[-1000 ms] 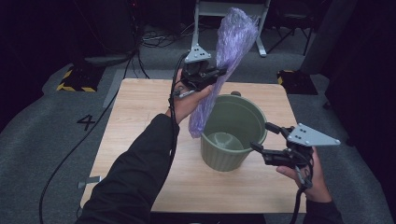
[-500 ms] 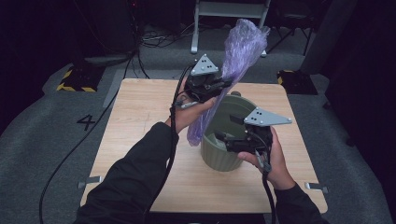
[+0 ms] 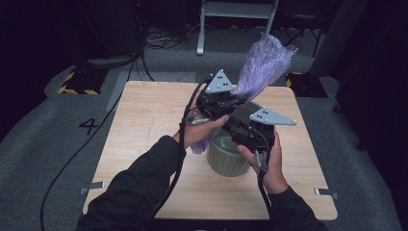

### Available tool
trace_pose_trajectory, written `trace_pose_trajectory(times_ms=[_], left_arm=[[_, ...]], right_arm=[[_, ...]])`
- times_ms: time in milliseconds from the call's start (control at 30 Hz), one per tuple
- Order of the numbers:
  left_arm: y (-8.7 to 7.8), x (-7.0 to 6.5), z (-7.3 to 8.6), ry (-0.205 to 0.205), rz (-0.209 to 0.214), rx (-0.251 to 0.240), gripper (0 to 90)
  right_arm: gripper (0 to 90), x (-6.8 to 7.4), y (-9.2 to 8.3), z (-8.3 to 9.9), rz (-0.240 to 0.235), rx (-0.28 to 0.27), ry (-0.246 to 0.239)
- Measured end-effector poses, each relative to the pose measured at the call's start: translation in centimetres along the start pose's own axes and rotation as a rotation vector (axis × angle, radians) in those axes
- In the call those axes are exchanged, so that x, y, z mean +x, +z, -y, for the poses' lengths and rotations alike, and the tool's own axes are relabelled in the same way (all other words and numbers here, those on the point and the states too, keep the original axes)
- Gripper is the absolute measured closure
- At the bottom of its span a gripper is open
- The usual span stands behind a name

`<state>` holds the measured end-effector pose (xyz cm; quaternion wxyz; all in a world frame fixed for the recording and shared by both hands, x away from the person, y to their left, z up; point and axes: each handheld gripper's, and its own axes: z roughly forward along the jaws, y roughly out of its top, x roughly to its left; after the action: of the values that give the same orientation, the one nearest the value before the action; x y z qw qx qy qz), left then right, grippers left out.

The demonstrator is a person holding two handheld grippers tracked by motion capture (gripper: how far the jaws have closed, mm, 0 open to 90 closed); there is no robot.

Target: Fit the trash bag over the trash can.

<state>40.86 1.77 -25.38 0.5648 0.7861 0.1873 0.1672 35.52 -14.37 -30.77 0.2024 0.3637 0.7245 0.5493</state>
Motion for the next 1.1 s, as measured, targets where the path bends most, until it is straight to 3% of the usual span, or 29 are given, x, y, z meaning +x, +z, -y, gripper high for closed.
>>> trace_pose_trajectory(times_ms=[133,233,433,567,767,867,1000,1100], left_arm=[[-0.2,-0.3,-0.1,0.017,0.008,0.005,88.7],[-0.4,-0.3,-0.1,0.024,0.017,0.011,88.7],[-0.9,-0.1,-0.4,0.032,0.027,0.012,88.4],[-0.7,0.3,-0.5,0.048,0.017,0.037,88.1],[0.3,1.3,-0.6,0.047,0.015,0.048,87.2],[0.8,1.6,-0.4,0.051,0.014,0.049,87.2],[1.2,2.0,0.5,0.02,0.025,0.04,87.6],[1.0,1.9,1.2,0.025,0.01,0.021,87.8]], right_arm=[[90.0,-0.4,-0.4,0.1,-0.001,-0.027,-0.004],[90.0,-0.7,-0.7,0.3,0.007,-0.026,-0.014],[90.0,-2.1,-1.7,0.3,0.072,-0.034,-0.02],[90.0,-3.2,-2.3,-0.1,0.116,-0.054,-0.025],[90.0,-4.5,-2.8,-1.3,0.173,-0.092,-0.06],[90.0,-4.9,-2.7,-1.8,0.213,-0.102,-0.108],[90.0,-5.5,-2.1,-1.4,0.199,-0.085,-0.123],[79.2,-5.8,-2.0,-0.6,0.187,-0.076,-0.126]])
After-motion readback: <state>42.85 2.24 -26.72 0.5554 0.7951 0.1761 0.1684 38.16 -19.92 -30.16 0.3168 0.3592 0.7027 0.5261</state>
